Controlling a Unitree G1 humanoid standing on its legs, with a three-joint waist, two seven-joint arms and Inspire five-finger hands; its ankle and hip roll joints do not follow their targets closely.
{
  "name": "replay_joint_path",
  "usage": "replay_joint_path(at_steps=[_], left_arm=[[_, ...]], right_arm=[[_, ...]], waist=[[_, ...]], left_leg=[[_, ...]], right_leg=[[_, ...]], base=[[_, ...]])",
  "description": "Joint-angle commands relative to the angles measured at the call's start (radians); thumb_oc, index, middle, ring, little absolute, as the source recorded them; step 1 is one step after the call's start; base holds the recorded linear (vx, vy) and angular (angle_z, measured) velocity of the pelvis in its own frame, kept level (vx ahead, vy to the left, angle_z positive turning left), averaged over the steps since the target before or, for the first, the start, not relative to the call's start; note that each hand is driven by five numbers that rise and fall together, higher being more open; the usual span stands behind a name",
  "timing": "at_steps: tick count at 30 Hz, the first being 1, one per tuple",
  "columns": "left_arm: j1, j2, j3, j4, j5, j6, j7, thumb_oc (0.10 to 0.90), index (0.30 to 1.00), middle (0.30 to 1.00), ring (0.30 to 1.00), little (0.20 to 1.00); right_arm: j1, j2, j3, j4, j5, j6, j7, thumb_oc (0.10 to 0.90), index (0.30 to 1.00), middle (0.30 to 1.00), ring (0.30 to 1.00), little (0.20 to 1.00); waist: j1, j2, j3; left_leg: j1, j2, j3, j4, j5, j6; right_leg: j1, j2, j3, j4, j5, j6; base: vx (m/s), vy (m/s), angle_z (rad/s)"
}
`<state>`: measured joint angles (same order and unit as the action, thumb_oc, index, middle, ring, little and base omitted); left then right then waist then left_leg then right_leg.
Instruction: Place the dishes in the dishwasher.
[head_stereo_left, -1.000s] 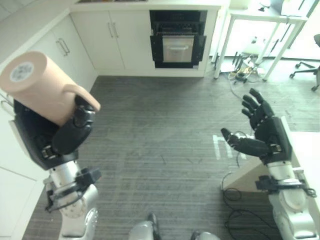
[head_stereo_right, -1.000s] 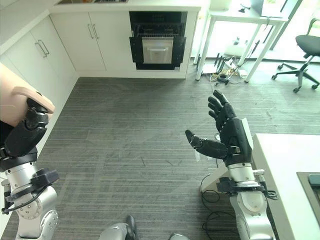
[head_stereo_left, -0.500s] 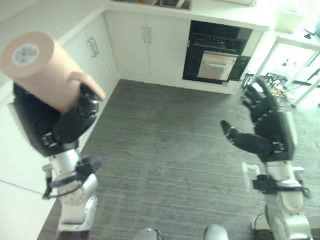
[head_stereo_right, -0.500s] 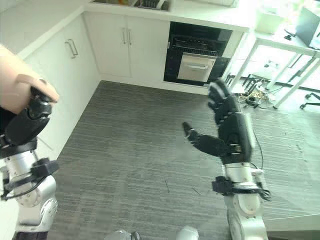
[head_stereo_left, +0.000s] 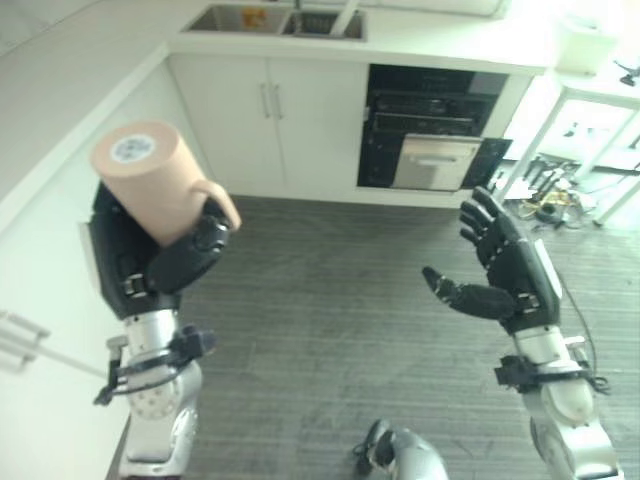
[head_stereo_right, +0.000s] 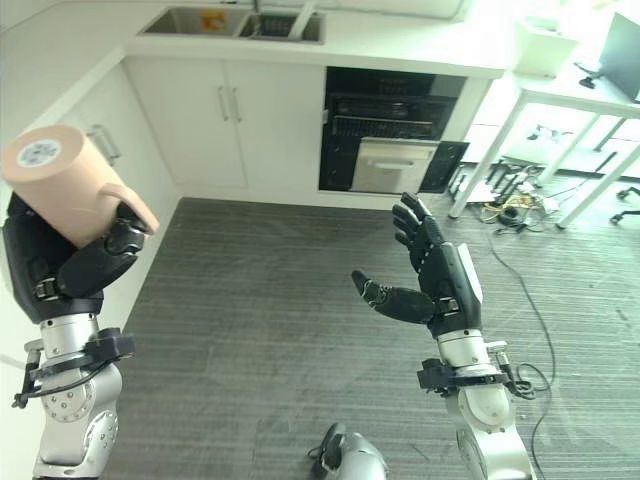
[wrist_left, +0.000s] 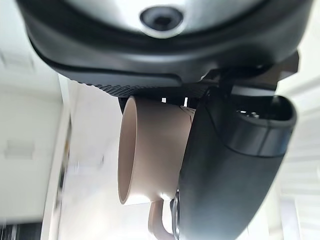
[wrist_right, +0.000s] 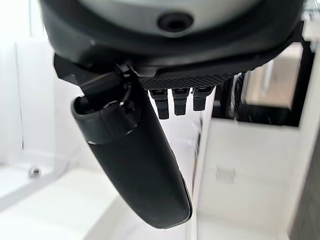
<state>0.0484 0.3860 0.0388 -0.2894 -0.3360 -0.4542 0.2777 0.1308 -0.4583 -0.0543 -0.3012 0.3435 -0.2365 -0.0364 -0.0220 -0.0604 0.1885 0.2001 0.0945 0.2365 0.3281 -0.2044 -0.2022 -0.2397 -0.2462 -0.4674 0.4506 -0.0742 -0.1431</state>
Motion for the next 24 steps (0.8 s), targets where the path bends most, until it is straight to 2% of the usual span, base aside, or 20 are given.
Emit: replay_joint_path(at_steps=[1, 2, 4, 5, 6, 7, 8, 9, 10, 12, 13, 16, 21, 23, 24], left_arm=[[-0.051, 0.051, 0.035, -0.128, 0.056, -0.077, 0.006, 0.4, 0.3, 0.3, 0.3, 0.3], [-0.033, 0.033, 0.031, -0.126, 0.071, -0.09, -0.004, 0.4, 0.3, 0.3, 0.3, 0.3], [-0.03, 0.029, 0.027, -0.121, 0.075, -0.097, -0.017, 0.4, 0.3, 0.3, 0.3, 0.3], [-0.026, 0.021, 0.025, -0.12, 0.077, -0.101, -0.028, 0.4, 0.3, 0.3, 0.3, 0.3], [-0.019, 0.017, 0.028, -0.122, 0.076, -0.102, -0.034, 0.4, 0.3, 0.3, 0.3, 0.3], [-0.002, 0.016, 0.037, -0.128, 0.078, -0.104, -0.036, 0.4, 0.3, 0.3, 0.3, 0.3], [0.016, 0.029, 0.037, -0.123, 0.081, -0.114, -0.024, 0.4, 0.3, 0.3, 0.3, 0.3], [0.031, 0.037, 0.035, -0.118, 0.085, -0.126, -0.007, 0.4, 0.3, 0.3, 0.3, 0.3], [0.036, 0.039, 0.034, -0.118, 0.085, -0.13, -0.002, 0.4, 0.3, 0.3, 0.3, 0.3], [0.046, 0.041, 0.023, -0.112, 0.105, -0.15, 0.021, 0.4, 0.3, 0.3, 0.3, 0.3], [0.044, 0.042, 0.018, -0.102, 0.115, -0.168, 0.034, 0.4, 0.3, 0.3, 0.3, 0.3], [0.022, 0.049, 0.011, -0.08, 0.126, -0.184, 0.066, 0.4, 0.3, 0.3, 0.3, 0.3], [-0.01, 0.071, 0.02, -0.07, 0.132, -0.183, 0.055, 0.4, 0.3, 0.3, 0.3, 0.3], [-0.02, 0.078, 0.022, -0.074, 0.132, -0.171, 0.046, 0.4, 0.3, 0.3, 0.3, 0.3], [-0.024, 0.079, 0.023, -0.077, 0.122, -0.163, 0.035, 0.4, 0.3, 0.3, 0.3, 0.3]], right_arm=[[-0.08, -0.042, -0.056, -0.09, 0.07, -0.087, -0.007, 0.8, 0.9, 0.9, 0.9, 0.9], [-0.068, -0.044, -0.062, -0.091, 0.075, -0.098, 0.013, 0.8, 0.9, 0.9, 0.9, 0.9], [-0.056, -0.043, -0.07, -0.095, 0.076, -0.105, 0.012, 0.8, 0.9, 0.9, 0.9, 0.9], [-0.05, -0.044, -0.076, -0.1, 0.091, -0.107, 0.016, 0.8, 0.9, 0.9, 0.9, 0.9], [-0.049, -0.042, -0.08, -0.105, 0.099, -0.104, 0.025, 0.8, 0.9, 0.9, 0.9, 0.9], [-0.044, -0.038, -0.088, -0.113, 0.11, -0.093, 0.05, 0.8, 0.9, 0.9, 0.9, 0.9], [-0.039, -0.027, -0.086, -0.111, 0.111, -0.085, 0.082, 0.8, 0.9, 0.9, 0.9, 0.9], [-0.028, -0.025, -0.086, -0.11, 0.114, -0.087, 0.099, 0.8, 0.9, 0.9, 0.9, 0.9], [-0.022, -0.026, -0.087, -0.109, 0.12, -0.088, 0.103, 0.8, 0.9, 0.9, 0.9, 0.9], [-0.011, -0.03, -0.086, -0.106, 0.136, -0.092, 0.108, 0.8, 0.9, 0.9, 0.9, 0.9], [-0.012, -0.04, -0.081, -0.102, 0.139, -0.101, 0.112, 0.8, 0.9, 0.9, 0.9, 0.9], [-0.019, -0.053, -0.075, -0.091, 0.136, -0.123, 0.127, 0.8, 0.9, 0.9, 0.9, 0.9], [-0.026, -0.028, -0.073, -0.108, 0.139, -0.103, 0.107, 0.8, 0.9, 0.9, 0.9, 0.9], [-0.044, -0.008, -0.053, -0.114, 0.116, -0.081, 0.079, 0.8, 0.9, 0.9, 0.9, 0.9], [-0.056, 0.0, -0.043, -0.117, 0.131, -0.068, 0.075, 0.8, 0.9, 0.9, 0.9, 0.9]], waist=[[-0.009, 0.008, -0.083], [-0.008, 0.006, -0.072], [-0.006, 0.005, -0.06], [-0.004, 0.003, -0.047], [-0.003, 0.004, -0.041], [-0.007, 0.011, -0.039], [-0.002, 0.045, -0.032], [0.008, 0.064, -0.031], [0.011, 0.066, -0.031], [0.027, 0.071, -0.029], [0.033, 0.071, -0.027], [0.032, 0.061, -0.031], [0.054, 0.053, -0.051], [0.071, 0.047, -0.056], [0.079, 0.045, -0.062]], left_leg=[[-0.042, -0.001, 0.066, 0.163, 0.175, 0.058], [-0.156, 0.035, 0.076, 0.384, 0.213, 0.032], [-0.21, 0.044, 0.066, 0.403, 0.198, 0.046], [-0.235, 0.028, 0.068, 0.347, 0.159, 0.072], [-0.234, 0.018, 0.077, 0.296, 0.145, 0.086], [-0.219, 0.004, 0.104, 0.14, 0.133, 0.109], [-0.264, 0.016, 0.101, -0.028, 0.118, 0.117], [-0.351, 0.053, 0.061, -0.028, 0.127, 0.107], [-0.366, 0.061, 0.055, -0.028, 0.139, 0.104], [-0.451, 0.11, 0.018, -0.028, 0.167, 0.089], [-0.472, 0.122, 0.026, -0.028, 0.185, 0.088], [-0.456, 0.111, 0.064, -0.028, 0.137, 0.111], [-0.434, 0.082, 0.068, -0.028, 0.095, 0.154], [-0.427, 0.052, 0.053, -0.028, 0.078, 0.176], [-0.424, 0.036, 0.051, -0.028, 0.07, 0.193]], right_leg=[[0.09, 0.011, 0.056, -0.151, -0.019, 0.223], [0.124, 0.037, 0.053, -0.151, -0.063, 0.18], [0.138, 0.044, 0.055, -0.151, -0.07, 0.177], [0.141, 0.048, 0.071, -0.151, -0.07, 0.187], [0.142, 0.053, 0.086, -0.151, -0.07, 0.196], [0.139, 0.067, 0.116, -0.151, -0.071, 0.214], [0.154, 0.119, 0.166, -0.151, -0.088, 0.233], [0.165, 0.152, 0.192, -0.151, -0.104, 0.234], [0.169, 0.159, 0.201, -0.151, -0.112, 0.233], [0.197, 0.182, 0.223, -0.151, -0.151, 0.223], [0.21, 0.189, 0.218, -0.151, -0.173, 0.217], [0.247, 0.172, 0.204, -0.151, -0.199, 0.229], [0.322, 0.163, 0.183, -0.151, -0.217, 0.25], [0.353, 0.162, 0.176, -0.151, -0.196, 0.263], [0.372, 0.167, 0.169, -0.151, -0.163, 0.275]], base=[[0.47, -0.46, -0.72], [0.37, -0.335, -0.78], [0.28, -0.153, -0.82], [0.29, -0.04, -0.61], [0.37, 0.034, -0.42], [0.49, 0.171, -0.53], [0.55, 0.233, -0.83], [0.46, 0.204, -0.93], [0.33, 0.123, -0.99], [0.28, 0.113, -0.91], [0.25, 0.147, -1.01], [0.33, 0.21, -0.66], [0.38, 0.184, -0.12], [0.34, 0.171, -0.01], [0.28, 0.159, 0.04]])
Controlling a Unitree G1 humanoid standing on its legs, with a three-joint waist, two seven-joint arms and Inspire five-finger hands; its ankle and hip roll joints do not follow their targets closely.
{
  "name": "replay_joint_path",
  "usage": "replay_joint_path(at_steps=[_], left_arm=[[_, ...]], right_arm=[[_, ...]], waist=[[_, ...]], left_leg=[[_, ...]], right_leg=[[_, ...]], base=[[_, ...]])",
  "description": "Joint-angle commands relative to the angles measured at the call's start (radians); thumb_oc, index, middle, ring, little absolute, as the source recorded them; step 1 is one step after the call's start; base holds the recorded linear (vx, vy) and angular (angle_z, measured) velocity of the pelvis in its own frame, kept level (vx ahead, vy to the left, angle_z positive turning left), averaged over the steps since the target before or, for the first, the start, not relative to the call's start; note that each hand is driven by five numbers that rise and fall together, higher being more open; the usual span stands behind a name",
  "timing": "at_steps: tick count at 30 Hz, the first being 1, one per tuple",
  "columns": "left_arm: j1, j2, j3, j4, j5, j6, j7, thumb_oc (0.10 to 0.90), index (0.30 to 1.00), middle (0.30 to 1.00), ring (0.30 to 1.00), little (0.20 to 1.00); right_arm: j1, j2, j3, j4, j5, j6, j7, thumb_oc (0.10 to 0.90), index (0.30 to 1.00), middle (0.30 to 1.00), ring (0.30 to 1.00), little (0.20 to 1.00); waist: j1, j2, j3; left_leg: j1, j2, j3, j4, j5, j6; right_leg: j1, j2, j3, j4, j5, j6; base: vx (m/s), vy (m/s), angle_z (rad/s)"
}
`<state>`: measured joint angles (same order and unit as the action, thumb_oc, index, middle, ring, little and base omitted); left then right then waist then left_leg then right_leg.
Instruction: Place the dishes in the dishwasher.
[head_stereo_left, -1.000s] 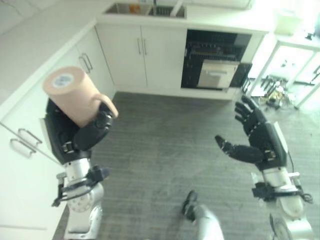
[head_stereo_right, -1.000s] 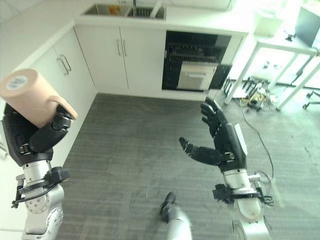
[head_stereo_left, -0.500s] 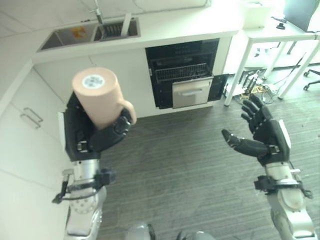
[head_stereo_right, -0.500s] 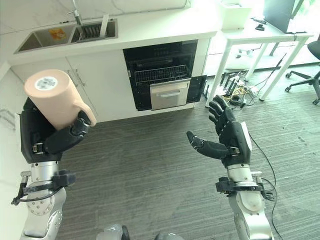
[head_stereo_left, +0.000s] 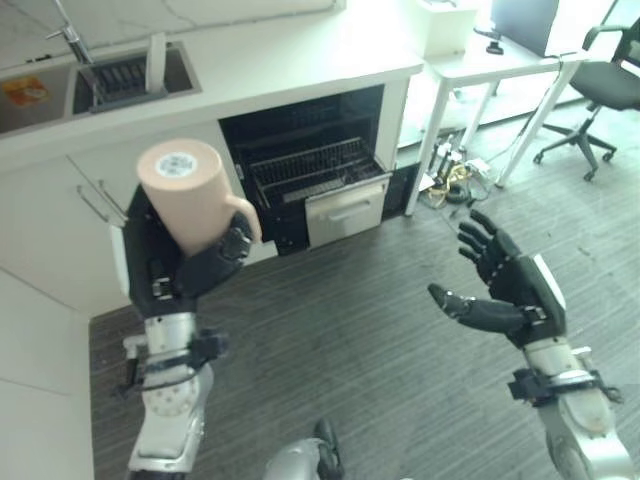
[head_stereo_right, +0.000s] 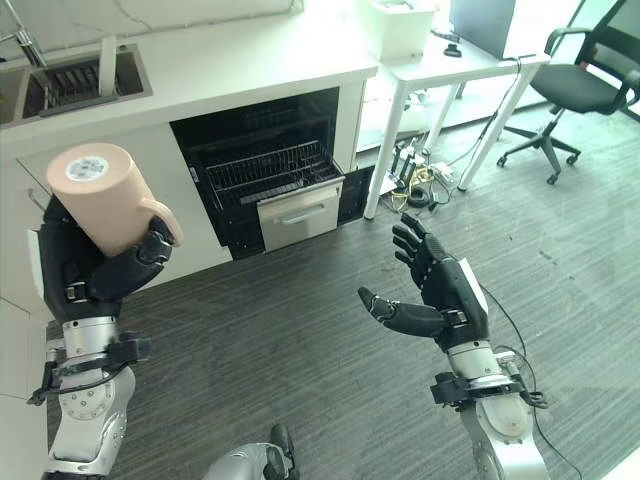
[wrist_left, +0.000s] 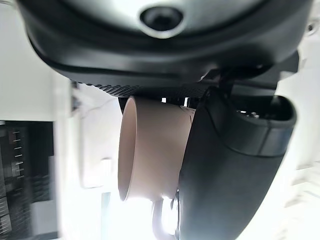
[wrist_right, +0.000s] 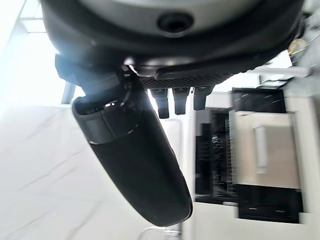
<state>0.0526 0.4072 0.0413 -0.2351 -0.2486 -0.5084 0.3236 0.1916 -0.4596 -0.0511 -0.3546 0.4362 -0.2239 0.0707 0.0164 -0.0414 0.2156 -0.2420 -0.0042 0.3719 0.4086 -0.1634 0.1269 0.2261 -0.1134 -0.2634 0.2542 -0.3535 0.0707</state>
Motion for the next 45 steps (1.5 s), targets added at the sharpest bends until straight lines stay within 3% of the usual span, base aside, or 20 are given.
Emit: replay_joint_path(at_steps=[1, 3, 5, 7, 10, 15, 17, 22, 23, 25, 26, 28, 30, 31, 33, 34, 36, 38, 41, 45], left_arm=[[-0.03, 0.057, 0.021, -0.133, 0.03, -0.104, -0.019, 0.4, 0.3, 0.3, 0.3, 0.3], [-0.032, 0.059, 0.017, -0.133, 0.023, -0.099, -0.035, 0.4, 0.3, 0.3, 0.3, 0.3], [-0.026, 0.052, 0.01, -0.135, 0.041, -0.091, -0.036, 0.4, 0.3, 0.3, 0.3, 0.3], [-0.031, 0.058, 0.023, -0.138, 0.034, -0.077, -0.028, 0.4, 0.3, 0.3, 0.3, 0.3], [-0.046, 0.069, 0.037, -0.154, 0.034, -0.057, -0.026, 0.4, 0.3, 0.3, 0.3, 0.3], [-0.026, 0.067, 0.035, -0.169, 0.044, -0.055, -0.039, 0.4, 0.3, 0.3, 0.3, 0.3], [-0.01, 0.067, 0.042, -0.176, 0.047, -0.054, -0.04, 0.4, 0.3, 0.3, 0.3, 0.3], [-0.024, 0.058, 0.024, -0.181, 0.054, -0.014, 0.003, 0.4, 0.3, 0.3, 0.3, 0.3], [-0.001, 0.046, 0.023, -0.186, 0.038, -0.019, -0.004, 0.4, 0.3, 0.3, 0.3, 0.3], [0.005, 0.039, 0.018, -0.19, 0.023, -0.022, -0.016, 0.4, 0.3, 0.3, 0.3, 0.3], [0.005, 0.029, 0.002, -0.192, 0.016, -0.019, -0.025, 0.4, 0.3, 0.3, 0.3, 0.3], [0.003, 0.01, -0.023, -0.175, -0.078, -0.039, -0.09, 0.4, 0.3, 0.3, 0.3, 0.3], [0.01, -0.007, -0.037, -0.169, -0.097, -0.066, -0.122, 0.4, 0.3, 0.3, 0.3, 0.3], [0.028, -0.011, -0.035, -0.173, -0.11, -0.086, -0.138, 0.4, 0.3, 0.3, 0.3, 0.3], [0.036, -0.01, -0.031, -0.174, -0.116, -0.096, -0.147, 0.4, 0.3, 0.3, 0.3, 0.3], [0.039, -0.007, -0.032, -0.174, -0.11, -0.098, -0.145, 0.4, 0.3, 0.3, 0.3, 0.3], [0.044, -0.005, -0.038, -0.179, -0.083, -0.102, -0.121, 0.4, 0.3, 0.3, 0.3, 0.3], [0.051, -0.006, -0.035, -0.172, -0.071, -0.121, -0.097, 0.4, 0.3, 0.3, 0.3, 0.3], [0.05, -0.002, -0.017, -0.162, -0.065, -0.145, -0.062, 0.4, 0.3, 0.3, 0.3, 0.3], [0.032, 0.016, -0.001, -0.16, -0.078, -0.15, -0.071, 0.4, 0.3, 0.3, 0.3, 0.3]], right_arm=[[-0.125, 0.009, -0.039, -0.067, 0.064, -0.067, -0.031, 0.8, 0.9, 0.9, 0.9, 0.9], [-0.124, 0.046, -0.016, -0.073, 0.098, -0.047, -0.008, 0.8, 0.9, 0.9, 0.9, 0.9], [-0.119, 0.076, 0.015, -0.07, 0.083, -0.032, -0.016, 0.8, 0.9, 0.9, 0.9, 0.9], [-0.116, 0.086, 0.022, -0.055, 0.083, -0.03, 0.022, 0.8, 0.9, 0.9, 0.9, 0.9], [-0.102, 0.07, 0.014, -0.058, 0.108, -0.055, 0.038, 0.8, 0.9, 0.9, 0.9, 0.9], [-0.082, 0.087, 0.018, -0.078, 0.149, -0.026, 0.058, 0.8, 0.9, 0.9, 0.9, 0.9], [-0.076, 0.095, 0.019, -0.093, 0.148, -0.011, 0.067, 0.8, 0.9, 0.9, 0.9, 0.9], [-0.143, 0.05, 0.026, -0.08, 0.195, 0.034, 0.048, 0.8, 0.9, 0.9, 0.9, 0.9], [-0.147, 0.038, 0.03, -0.075, 0.179, 0.036, 0.067, 0.8, 0.9, 0.9, 0.9, 0.9], [-0.144, 0.026, 0.024, -0.073, 0.177, 0.032, 0.07, 0.8, 0.9, 0.9, 0.9, 0.9], [-0.137, 0.012, 0.017, -0.066, 0.178, 0.023, 0.066, 0.8, 0.9, 0.9, 0.9, 0.9], [-0.123, 0.005, 0.002, -0.041, 0.151, -0.001, 0.044, 0.8, 0.9, 0.9, 0.9, 0.9], [-0.117, 0.006, -0.005, -0.042, 0.136, 0.002, 0.024, 0.8, 0.9, 0.9, 0.9, 0.9], [-0.113, 0.012, -0.01, -0.042, 0.119, 0.004, 0.024, 0.8, 0.9, 0.9, 0.9, 0.9], [-0.109, 0.019, -0.008, -0.039, 0.095, -0.003, 0.024, 0.8, 0.9, 0.9, 0.9, 0.9], [-0.105, 0.025, -0.002, -0.033, 0.067, -0.014, 0.023, 0.8, 0.9, 0.9, 0.9, 0.9], [-0.094, 0.024, 0.002, -0.033, 0.017, -0.049, 0.014, 0.8, 0.9, 0.9, 0.9, 0.9], [-0.084, 0.012, -0.007, -0.037, 0.014, -0.08, 0.017, 0.8, 0.9, 0.9, 0.9, 0.9], [-0.076, -0.009, -0.025, -0.039, 0.047, -0.104, 0.066, 0.8, 0.9, 0.9, 0.9, 0.9], [-0.077, -0.019, -0.042, -0.058, 0.018, -0.123, 0.074, 0.8, 0.9, 0.9, 0.9, 0.9]], waist=[[0.042, 0.025, -0.091], [0.048, 0.015, -0.099], [0.043, 0.018, -0.098], [0.045, 0.029, -0.087], [0.036, 0.022, -0.061], [0.007, -0.027, -0.042], [0.006, -0.035, -0.039], [0.01, -0.039, -0.051], [0.009, -0.031, -0.062], [0.01, -0.04, -0.068], [0.009, -0.047, -0.065], [-0.002, -0.041, -0.059], [-0.001, -0.038, -0.05], [0.0, -0.024, -0.046], [0.0, -0.001, -0.04], [0.009, 0.018, -0.037], [0.023, 0.036, -0.035], [0.024, 0.04, -0.041], [0.015, 0.036, -0.045], [0.037, 0.019, -0.046]], left_leg=[[0.024, 0.126, -0.085, -0.109, 0.022, -0.125], [0.034, 0.086, -0.089, -0.109, 0.001, -0.096], [0.07, 0.073, -0.098, -0.109, -0.027, -0.079], [0.093, 0.093, -0.093, -0.109, -0.028, -0.093], [0.132, 0.111, -0.103, -0.109, -0.025, -0.124], [0.19, 0.104, -0.159, -0.109, -0.101, -0.146], [0.218, 0.12, -0.18, -0.109, -0.121, -0.151], [0.269, 0.188, -0.191, -0.109, -0.096, -0.209], [0.318, 0.2, -0.185, -0.109, -0.042, -0.231], [0.32, 0.199, -0.165, -0.109, 0.033, -0.238], [0.325, 0.209, -0.113, -0.076, 0.095, -0.248], [0.266, 0.217, -0.038, 0.039, 0.105, -0.248], [0.25, 0.15, -0.015, -0.007, 0.045, -0.212], [0.252, 0.11, 0.005, -0.109, 0.028, -0.19], [0.198, 0.135, 0.013, -0.109, -0.012, -0.183], [0.142, 0.176, -0.006, -0.109, -0.015, -0.202], [0.048, 0.246, -0.01, -0.109, 0.066, -0.227], [0.01, 0.292, -0.026, -0.109, 0.088, -0.254], [0.017, 0.3, 0.01, -0.109, 0.078, -0.242], [0.01, 0.258, -0.009, -0.109, 0.061, -0.221]], right_leg=[[-0.083, 0.039, -0.04, 0.046, 0.147, 0.072], [-0.082, 0.05, -0.037, 0.14, 0.233, 0.111], [-0.188, 0.005, -0.043, 0.287, 0.321, 0.128], [-0.215, -0.037, -0.091, 0.215, 0.277, 0.105], [-0.247, -0.113, -0.115, 0.046, 0.314, 0.085], [-0.436, -0.297, 0.013, 0.046, 0.471, 0.158], [-0.461, -0.311, 0.021, 0.046, 0.468, 0.161], [-0.456, -0.257, -0.022, 0.046, 0.354, 0.148], [-0.451, -0.214, -0.039, 0.046, 0.327, 0.123], [-0.446, -0.206, -0.049, 0.046, 0.313, 0.102], [-0.415, -0.192, -0.071, 0.046, 0.28, 0.068], [-0.373, -0.174, -0.128, 0.046, 0.245, 0.031], [-0.364, -0.173, -0.143, 0.046, 0.243, 0.039], [-0.365, -0.157, -0.139, 0.046, 0.246, 0.051], [-0.359, -0.13, -0.143, 0.046, 0.241, 0.053], [-0.326, -0.103, -0.127, 0.046, 0.197, 0.063], [-0.306, -0.074, -0.145, 0.046, 0.171, 0.038], [-0.275, -0.059, -0.131, 0.046, 0.122, 0.034], [-0.254, -0.07, -0.147, 0.046, 0.104, 0.038], [-0.207, -0.089, -0.144, 0.046, 0.098, 0.063]], base=[[0.32, 0.196, 0.05], [0.26, 0.184, 0.2], [0.27, 0.134, 0.28], [0.24, -0.078, 0.07], [0.17, -0.248, -0.04], [0.26, -0.375, 0.22], [0.44, -0.478, 0.34], [0.37, -0.476, 0.39], [0.38, -0.482, 0.03], [0.27, -0.406, -0.14], [0.26, -0.458, -0.01], [0.21, -0.343, 0.44], [0.15, -0.066, 0.77], [0.13, 0.018, 0.54], [0.14, 0.037, 0.2], [0.21, 0.075, 0.24], [0.14, 0.077, 0.39], [0.23, 0.132, -0.14], [0.25, 0.268, -0.46], [0.22, 0.21, -0.27]])
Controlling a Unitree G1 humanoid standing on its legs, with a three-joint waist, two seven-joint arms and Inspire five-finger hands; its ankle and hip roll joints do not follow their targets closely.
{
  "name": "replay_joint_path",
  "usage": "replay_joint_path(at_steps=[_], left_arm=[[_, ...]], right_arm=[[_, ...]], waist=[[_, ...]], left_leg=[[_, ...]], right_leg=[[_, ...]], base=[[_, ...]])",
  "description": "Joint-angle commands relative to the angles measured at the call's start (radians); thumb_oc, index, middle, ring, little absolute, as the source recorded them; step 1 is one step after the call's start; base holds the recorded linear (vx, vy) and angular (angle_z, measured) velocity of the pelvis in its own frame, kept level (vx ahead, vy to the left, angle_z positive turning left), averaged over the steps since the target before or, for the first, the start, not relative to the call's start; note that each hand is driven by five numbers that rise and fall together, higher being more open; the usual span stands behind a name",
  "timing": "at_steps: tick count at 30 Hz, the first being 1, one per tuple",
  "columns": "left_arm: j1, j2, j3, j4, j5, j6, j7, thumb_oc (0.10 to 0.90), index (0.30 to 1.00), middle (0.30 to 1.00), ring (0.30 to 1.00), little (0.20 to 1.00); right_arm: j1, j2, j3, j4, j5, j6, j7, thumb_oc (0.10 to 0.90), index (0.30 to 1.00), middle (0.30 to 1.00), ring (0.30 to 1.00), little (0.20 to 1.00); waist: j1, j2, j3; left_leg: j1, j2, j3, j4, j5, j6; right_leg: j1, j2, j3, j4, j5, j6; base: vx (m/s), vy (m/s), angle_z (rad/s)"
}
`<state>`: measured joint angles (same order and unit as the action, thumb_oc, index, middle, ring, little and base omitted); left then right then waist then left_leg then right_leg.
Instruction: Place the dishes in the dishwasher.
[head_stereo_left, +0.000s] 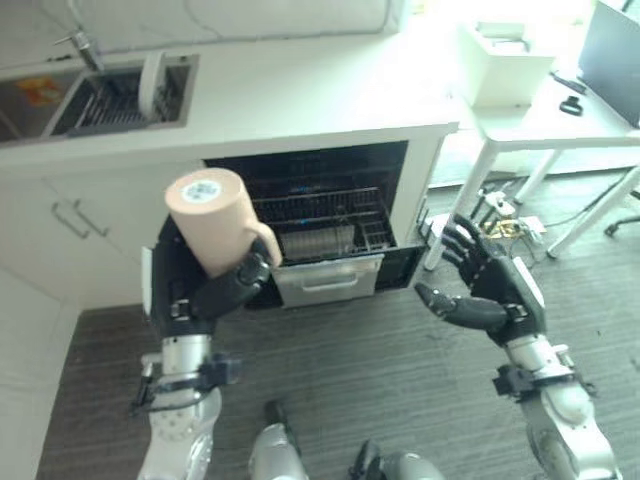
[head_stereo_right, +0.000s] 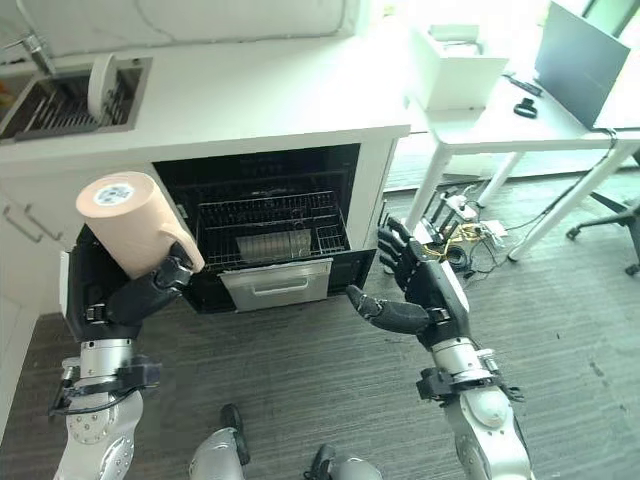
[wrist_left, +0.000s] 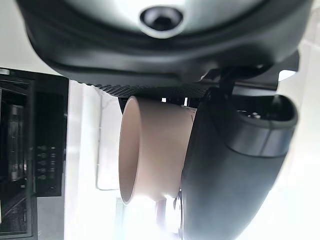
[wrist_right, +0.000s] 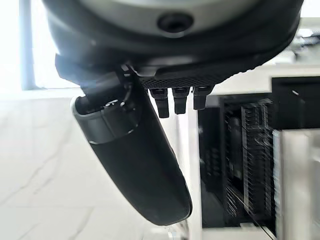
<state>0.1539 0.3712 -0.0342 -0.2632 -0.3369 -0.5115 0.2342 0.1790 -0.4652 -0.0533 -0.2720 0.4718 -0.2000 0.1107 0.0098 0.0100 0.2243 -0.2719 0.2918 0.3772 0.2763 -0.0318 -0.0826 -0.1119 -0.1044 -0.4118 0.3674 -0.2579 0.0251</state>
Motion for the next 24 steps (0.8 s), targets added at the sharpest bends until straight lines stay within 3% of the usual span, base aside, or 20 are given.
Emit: replay_joint_path(at_steps=[1, 6, 7, 8, 10, 11, 12, 13, 15, 16, 18, 21, 23, 24], left_arm=[[-0.072, 0.053, 0.076, -0.133, 0.009, -0.145, 0.012, 0.4, 0.3, 0.3, 0.3, 0.3], [-0.116, 0.071, 0.077, -0.121, 0.013, -0.113, -0.022, 0.4, 0.3, 0.3, 0.3, 0.3], [-0.125, 0.073, 0.073, -0.117, 0.021, -0.096, -0.03, 0.4, 0.3, 0.3, 0.3, 0.3], [-0.126, 0.073, 0.071, -0.116, 0.022, -0.094, -0.031, 0.4, 0.3, 0.3, 0.3, 0.3], [-0.129, 0.075, 0.065, -0.112, 0.034, -0.088, -0.037, 0.4, 0.3, 0.3, 0.3, 0.3], [-0.125, 0.073, 0.061, -0.109, 0.053, -0.093, -0.031, 0.4, 0.3, 0.3, 0.3, 0.3], [-0.124, 0.075, 0.061, -0.116, 0.062, -0.082, -0.018, 0.4, 0.3, 0.3, 0.3, 0.3], [-0.125, 0.077, 0.06, -0.116, 0.064, -0.077, -0.009, 0.4, 0.3, 0.3, 0.3, 0.3], [-0.144, 0.082, 0.064, -0.12, 0.075, -0.052, 0.005, 0.4, 0.3, 0.3, 0.3, 0.3], [-0.155, 0.091, 0.066, -0.127, 0.098, -0.037, 0.015, 0.4, 0.3, 0.3, 0.3, 0.3], [-0.157, 0.097, 0.056, -0.131, 0.104, -0.031, 0.014, 0.4, 0.3, 0.3, 0.3, 0.3], [-0.146, 0.094, 0.041, -0.123, 0.065, -0.046, -0.023, 0.4, 0.3, 0.3, 0.3, 0.3], [-0.131, 0.09, 0.047, -0.127, 0.053, -0.047, -0.036, 0.4, 0.3, 0.3, 0.3, 0.3], [-0.126, 0.091, 0.049, -0.132, 0.048, -0.045, -0.041, 0.4, 0.3, 0.3, 0.3, 0.3]], right_arm=[[-0.065, -0.014, -0.04, -0.144, -0.024, -0.144, 0.032, 0.8, 0.9, 0.9, 0.9, 0.9], [-0.105, 0.018, -0.012, -0.147, 0.007, -0.103, -0.012, 0.8, 0.9, 0.9, 0.9, 0.9], [-0.102, 0.053, 0.008, -0.159, -0.002, -0.082, -0.031, 0.8, 0.9, 0.9, 0.9, 0.9], [-0.101, 0.056, 0.009, -0.16, 0.002, -0.079, -0.03, 0.8, 0.9, 0.9, 0.9, 0.9], [-0.088, 0.073, 0.014, -0.164, 0.012, -0.077, -0.05, 0.8, 0.9, 0.9, 0.9, 0.9], [-0.084, 0.085, 0.023, -0.16, 0.016, -0.079, -0.055, 0.8, 0.9, 0.9, 0.9, 0.9], [-0.083, 0.091, 0.028, -0.154, 0.016, -0.077, -0.056, 0.8, 0.9, 0.9, 0.9, 0.9], [-0.085, 0.092, 0.03, -0.148, 0.01, -0.075, -0.063, 0.8, 0.9, 0.9, 0.9, 0.9], [-0.09, 0.094, 0.03, -0.133, 0.031, -0.047, -0.048, 0.8, 0.9, 0.9, 0.9, 0.9], [-0.09, 0.078, 0.029, -0.124, 0.056, -0.049, -0.043, 0.8, 0.9, 0.9, 0.9, 0.9], [-0.08, 0.071, 0.025, -0.125, 0.076, -0.063, -0.044, 0.8, 0.9, 0.9, 0.9, 0.9], [-0.053, 0.086, 0.024, -0.138, 0.053, -0.054, -0.065, 0.8, 0.9, 0.9, 0.9, 0.9], [-0.043, 0.096, 0.025, -0.147, 0.051, -0.045, -0.064, 0.8, 0.9, 0.9, 0.9, 0.9], [-0.04, 0.099, 0.027, -0.151, 0.059, -0.036, -0.066, 0.8, 0.9, 0.9, 0.9, 0.9]], waist=[[0.047, -0.034, -0.056], [0.082, -0.046, -0.065], [0.078, -0.038, -0.078], [0.077, -0.038, -0.079], [0.074, -0.04, -0.084], [0.067, -0.038, -0.085], [0.062, -0.033, -0.081], [0.06, -0.031, -0.079], [0.059, -0.031, -0.069], [0.048, -0.038, -0.057], [0.029, -0.062, -0.052], [0.0, -0.088, -0.051], [0.002, -0.089, -0.049], [0.003, -0.089, -0.048]], left_leg=[[0.039, -0.042, -0.015, 0.024, -0.073, -0.008], [0.055, -0.109, -0.046, 0.024, -0.116, 0.041], [0.071, -0.146, -0.046, 0.024, -0.136, 0.095], [0.074, -0.153, -0.047, 0.024, -0.142, 0.101], [0.088, -0.186, -0.061, 0.024, -0.167, 0.129], [0.099, -0.199, -0.069, 0.024, -0.182, 0.144], [0.111, -0.202, -0.077, 0.024, -0.19, 0.147], [0.115, -0.203, -0.081, 0.024, -0.19, 0.145], [0.14, -0.191, -0.091, 0.024, -0.183, 0.122], [0.172, -0.163, -0.081, 0.024, -0.19, 0.09], [0.187, -0.169, -0.09, 0.024, -0.206, 0.072], [0.208, -0.175, -0.146, 0.024, -0.239, 0.056], [0.229, -0.155, -0.157, 0.024, -0.25, 0.049], [0.239, -0.143, -0.163, 0.024, -0.251, 0.04]], right_leg=[[0.139, -0.099, 0.004, -0.067, 0.001, 0.111], [0.205, -0.098, 0.004, -0.067, 0.028, 0.138], [0.222, -0.078, 0.005, -0.023, 0.163, 0.153], [0.215, -0.082, 0.01, 0.007, 0.174, 0.157], [0.177, -0.092, 0.027, 0.181, 0.233, 0.177], [0.114, -0.103, 0.053, 0.274, 0.256, 0.177], [0.078, -0.105, 0.052, 0.277, 0.241, 0.163], [0.071, -0.105, 0.045, 0.263, 0.227, 0.155], [0.081, -0.128, -0.006, 0.106, 0.221, 0.136], [0.07, -0.176, -0.044, -0.067, 0.266, 0.131], [-0.011, -0.241, 0.026, -0.067, 0.279, 0.156], [-0.111, -0.317, 0.148, -0.067, 0.366, 0.2], [-0.116, -0.335, 0.127, -0.067, 0.37, 0.206], [-0.116, -0.333, 0.12, -0.067, 0.336, 0.204]], base=[[0.19, 0.137, 0.07], [0.26, 0.235, 0.24], [0.27, 0.395, 0.42], [0.24, 0.388, 0.37], [0.15, 0.223, 0.42], [0.17, 0.185, 0.3], [0.16, 0.103, 0.19], [0.2, -0.035, 0.11], [0.23, -0.218, 0.03], [0.2, -0.371, -0.1], [0.21, -0.391, -0.2], [0.31, -0.462, 0.28], [0.27, -0.392, 0.51], [0.25, -0.4, 0.63]])
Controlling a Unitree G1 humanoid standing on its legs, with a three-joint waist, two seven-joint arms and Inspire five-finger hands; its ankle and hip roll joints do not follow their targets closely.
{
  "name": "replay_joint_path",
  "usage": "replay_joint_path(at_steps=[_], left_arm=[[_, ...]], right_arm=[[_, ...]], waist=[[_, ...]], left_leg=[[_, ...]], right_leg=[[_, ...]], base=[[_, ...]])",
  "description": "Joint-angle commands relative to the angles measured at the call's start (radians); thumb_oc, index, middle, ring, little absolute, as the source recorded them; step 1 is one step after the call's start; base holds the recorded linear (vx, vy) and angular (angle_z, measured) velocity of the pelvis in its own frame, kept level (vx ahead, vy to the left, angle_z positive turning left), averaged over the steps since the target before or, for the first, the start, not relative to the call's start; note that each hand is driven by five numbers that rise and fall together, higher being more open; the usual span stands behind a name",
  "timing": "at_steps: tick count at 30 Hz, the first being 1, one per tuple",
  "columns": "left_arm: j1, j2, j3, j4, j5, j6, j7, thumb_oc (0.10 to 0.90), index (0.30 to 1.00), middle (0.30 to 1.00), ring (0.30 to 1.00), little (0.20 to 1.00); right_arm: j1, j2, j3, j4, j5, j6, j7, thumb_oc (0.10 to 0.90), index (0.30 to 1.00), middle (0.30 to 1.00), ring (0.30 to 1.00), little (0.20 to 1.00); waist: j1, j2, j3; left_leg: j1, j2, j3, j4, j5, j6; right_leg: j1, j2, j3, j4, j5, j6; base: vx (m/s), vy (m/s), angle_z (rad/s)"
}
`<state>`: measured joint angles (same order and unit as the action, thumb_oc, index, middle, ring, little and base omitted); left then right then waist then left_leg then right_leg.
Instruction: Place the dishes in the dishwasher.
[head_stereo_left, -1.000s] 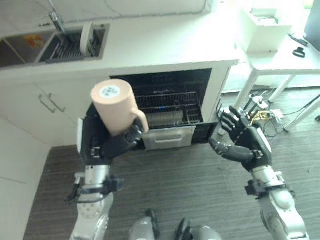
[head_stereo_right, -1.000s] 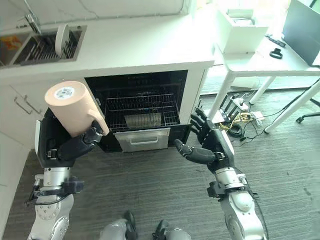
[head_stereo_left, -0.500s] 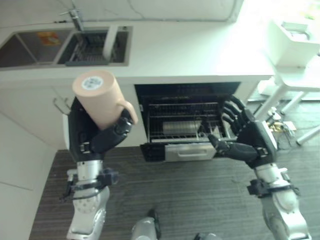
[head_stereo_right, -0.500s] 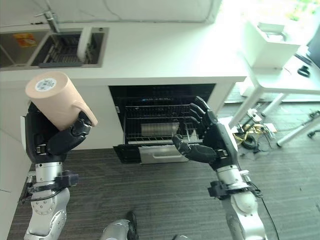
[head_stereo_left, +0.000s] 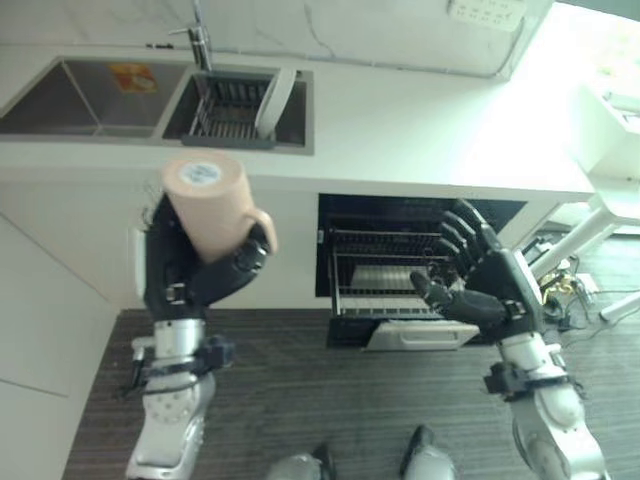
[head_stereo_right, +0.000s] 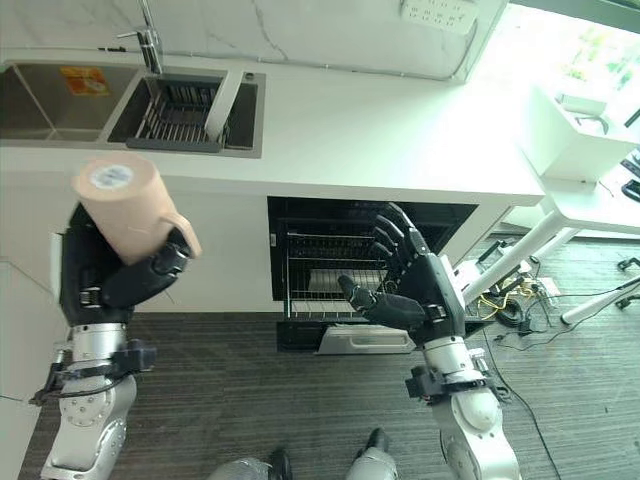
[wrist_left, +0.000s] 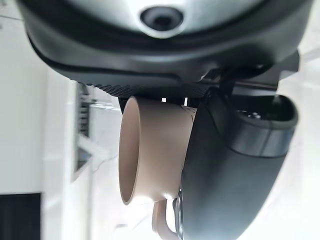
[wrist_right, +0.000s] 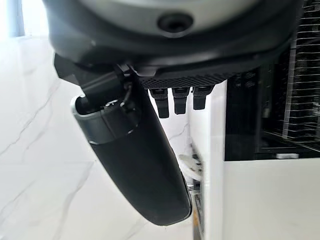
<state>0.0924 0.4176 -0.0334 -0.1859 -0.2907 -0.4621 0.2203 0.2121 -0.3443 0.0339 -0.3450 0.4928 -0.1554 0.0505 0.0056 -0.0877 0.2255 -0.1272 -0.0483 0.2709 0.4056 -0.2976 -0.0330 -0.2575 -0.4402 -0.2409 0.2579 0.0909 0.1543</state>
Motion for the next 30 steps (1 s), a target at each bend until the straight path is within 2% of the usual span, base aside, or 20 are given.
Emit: replay_joint_path(at_steps=[1, 2, 4, 5, 7, 9, 10, 13, 14, 15, 17, 19, 20, 23, 30], left_arm=[[-0.063, 0.043, 0.05, -0.215, 0.003, -0.085, -0.024, 0.4, 0.3, 0.3, 0.3, 0.3], [-0.062, 0.04, 0.049, -0.218, 0.008, -0.078, -0.017, 0.4, 0.3, 0.3, 0.3, 0.3], [-0.048, 0.035, 0.045, -0.226, 0.015, -0.061, 0.021, 0.4, 0.3, 0.3, 0.3, 0.3], [-0.043, 0.035, 0.044, -0.223, 0.026, -0.065, 0.042, 0.4, 0.3, 0.3, 0.3, 0.3], [-0.046, 0.035, 0.039, -0.218, 0.042, -0.068, 0.054, 0.4, 0.3, 0.3, 0.3, 0.3], [-0.057, 0.031, 0.023, -0.212, 0.048, -0.073, 0.048, 0.4, 0.3, 0.3, 0.3, 0.3], [-0.064, 0.025, 0.008, -0.204, 0.049, -0.084, 0.037, 0.4, 0.3, 0.3, 0.3, 0.3], [-0.06, 0.016, -0.004, -0.194, 0.057, -0.099, 0.012, 0.4, 0.3, 0.3, 0.3, 0.3], [-0.043, 0.016, -0.001, -0.193, 0.065, -0.105, 0.011, 0.4, 0.3, 0.3, 0.3, 0.3], [-0.039, 0.016, 0.0, -0.192, 0.068, -0.106, 0.012, 0.4, 0.3, 0.3, 0.3, 0.3], [-0.038, 0.024, 0.001, -0.18, 0.069, -0.104, 0.006, 0.4, 0.3, 0.3, 0.3, 0.3], [-0.07, 0.028, -0.03, -0.144, 0.146, -0.085, 0.038, 0.4, 0.3, 0.3, 0.3, 0.3], [-0.087, 0.039, -0.035, -0.112, 0.165, -0.072, 0.033, 0.4, 0.3, 0.3, 0.3, 0.3], [-0.104, 0.05, -0.052, -0.071, 0.216, -0.071, 0.005, 0.4, 0.3, 0.3, 0.3, 0.3], [-0.182, 0.093, -0.123, 0.032, 0.367, -0.065, 0.016, 0.4, 0.3, 0.3, 0.3, 0.3]], right_arm=[[-0.076, -0.027, -0.062, -0.077, 0.045, -0.075, -0.009, 0.8, 0.9, 0.9, 0.9, 0.9], [-0.082, -0.031, -0.062, -0.075, 0.053, -0.068, -0.011, 0.8, 0.9, 0.9, 0.9, 0.9], [-0.114, -0.057, -0.057, -0.064, 0.09, -0.026, -0.009, 0.8, 0.9, 0.9, 0.9, 0.9], [-0.133, -0.074, -0.054, -0.054, 0.103, -0.02, 0.005, 0.8, 0.9, 0.9, 0.9, 0.9], [-0.144, -0.092, -0.061, -0.045, 0.129, -0.002, 0.008, 0.8, 0.9, 0.9, 0.9, 0.9], [-0.143, -0.106, -0.073, -0.03, 0.154, -0.001, 0.021, 0.8, 0.9, 0.9, 0.9, 0.9], [-0.134, -0.115, -0.081, -0.027, 0.149, -0.016, 0.021, 0.8, 0.9, 0.9, 0.9, 0.9], [-0.138, -0.119, -0.083, -0.021, 0.154, -0.01, 0.037, 0.8, 0.9, 0.9, 0.9, 0.9], [-0.141, -0.11, -0.073, -0.016, 0.153, -0.009, 0.051, 0.8, 0.9, 0.9, 0.9, 0.9], [-0.142, -0.106, -0.071, -0.015, 0.155, -0.006, 0.056, 0.8, 0.9, 0.9, 0.9, 0.9], [-0.143, -0.09, -0.063, -0.012, 0.163, 0.003, 0.081, 0.8, 0.9, 0.9, 0.9, 0.9], [-0.169, -0.084, -0.041, 0.012, 0.198, 0.021, 0.146, 0.8, 0.9, 0.9, 0.9, 0.9], [-0.168, -0.084, -0.047, 0.014, 0.259, 0.048, 0.193, 0.8, 0.9, 0.9, 0.9, 0.9], [-0.161, -0.068, -0.044, 0.016, 0.311, 0.066, 0.239, 0.8, 0.9, 0.9, 0.9, 0.9], [-0.224, -0.043, -0.011, 0.05, 0.386, 0.095, 0.263, 0.8, 0.9, 0.9, 0.9, 0.9]], waist=[[0.01, 0.007, -0.054], [0.01, 0.007, -0.058], [0.007, 0.015, -0.069], [0.004, 0.02, -0.076], [0.001, 0.013, -0.083], [-0.004, 0.006, -0.075], [-0.009, 0.002, -0.067], [-0.009, 0.01, -0.063], [-0.008, 0.035, -0.06], [-0.009, 0.04, -0.06], [-0.009, 0.059, -0.058], [-0.004, 0.062, -0.071], [-0.011, 0.06, -0.085], [-0.019, 0.057, -0.091], [-0.026, 0.061, -0.103]], left_leg=[[0.101, 0.212, -0.056, -0.106, 0.023, -0.022], [0.106, 0.222, -0.056, -0.106, 0.027, -0.028], [0.154, 0.264, -0.061, -0.106, 0.034, -0.06], [0.17, 0.275, -0.063, -0.106, 0.083, -0.076], [0.17, 0.278, -0.029, -0.106, 0.186, -0.086], [0.186, 0.277, 0.037, -0.106, 0.246, -0.094], [0.163, 0.263, 0.076, -0.065, 0.249, -0.088], [0.146, 0.189, 0.075, -0.106, 0.171, -0.051], [0.112, 0.171, 0.044, -0.106, 0.115, -0.037], [0.105, 0.168, 0.037, -0.106, 0.104, -0.034], [0.061, 0.186, 0.038, -0.106, 0.106, -0.039], [0.046, 0.185, -0.014, -0.106, 0.084, -0.037], [0.055, 0.202, 0.011, -0.106, 0.076, -0.04], [0.076, 0.204, 0.014, -0.106, 0.057, -0.034], [0.106, 0.196, 0.022, -0.106, 0.034, -0.021]], right_leg=[[0.037, 0.01, -0.069, 0.042, -0.046, 0.075], [0.04, 0.016, -0.078, 0.042, -0.06, 0.073], [0.047, 0.075, -0.082, 0.042, -0.109, 0.064], [0.049, 0.117, -0.077, 0.042, -0.135, 0.035], [0.062, 0.143, -0.08, 0.042, -0.163, -0.001], [0.103, 0.155, -0.102, 0.042, -0.196, -0.029], [0.124, 0.159, -0.115, 0.042, -0.21, -0.04], [0.127, 0.164, -0.109, 0.042, -0.21, -0.029], [0.118, 0.192, -0.09, 0.042, -0.203, -0.018], [0.115, 0.199, -0.085, 0.042, -0.202, -0.016], [0.119, 0.222, -0.084, 0.042, -0.208, -0.014], [0.117, 0.228, -0.086, 0.042, -0.216, -0.014], [0.12, 0.215, -0.107, 0.042, -0.214, -0.005], [0.132, 0.203, -0.125, 0.042, -0.208, 0.002], [0.146, 0.191, -0.147, 0.042, -0.199, 0.006]], base=[[0.25, -0.429, 0.39], [0.27, -0.449, 0.42], [0.31, -0.544, 0.18], [0.26, -0.56, -0.09], [0.18, -0.427, -0.16], [0.16, -0.364, 0.13], [0.13, -0.294, 0.24], [0.09, -0.05, 0.33], [0.09, 0.049, 0.16], [0.06, 0.067, 0.06], [0.07, 0.046, -0.1], [0.07, 0.143, -0.38], [0.04, 0.142, -0.39], [0.07, 0.082, -0.07], [0.06, 0.062, 0.11]])
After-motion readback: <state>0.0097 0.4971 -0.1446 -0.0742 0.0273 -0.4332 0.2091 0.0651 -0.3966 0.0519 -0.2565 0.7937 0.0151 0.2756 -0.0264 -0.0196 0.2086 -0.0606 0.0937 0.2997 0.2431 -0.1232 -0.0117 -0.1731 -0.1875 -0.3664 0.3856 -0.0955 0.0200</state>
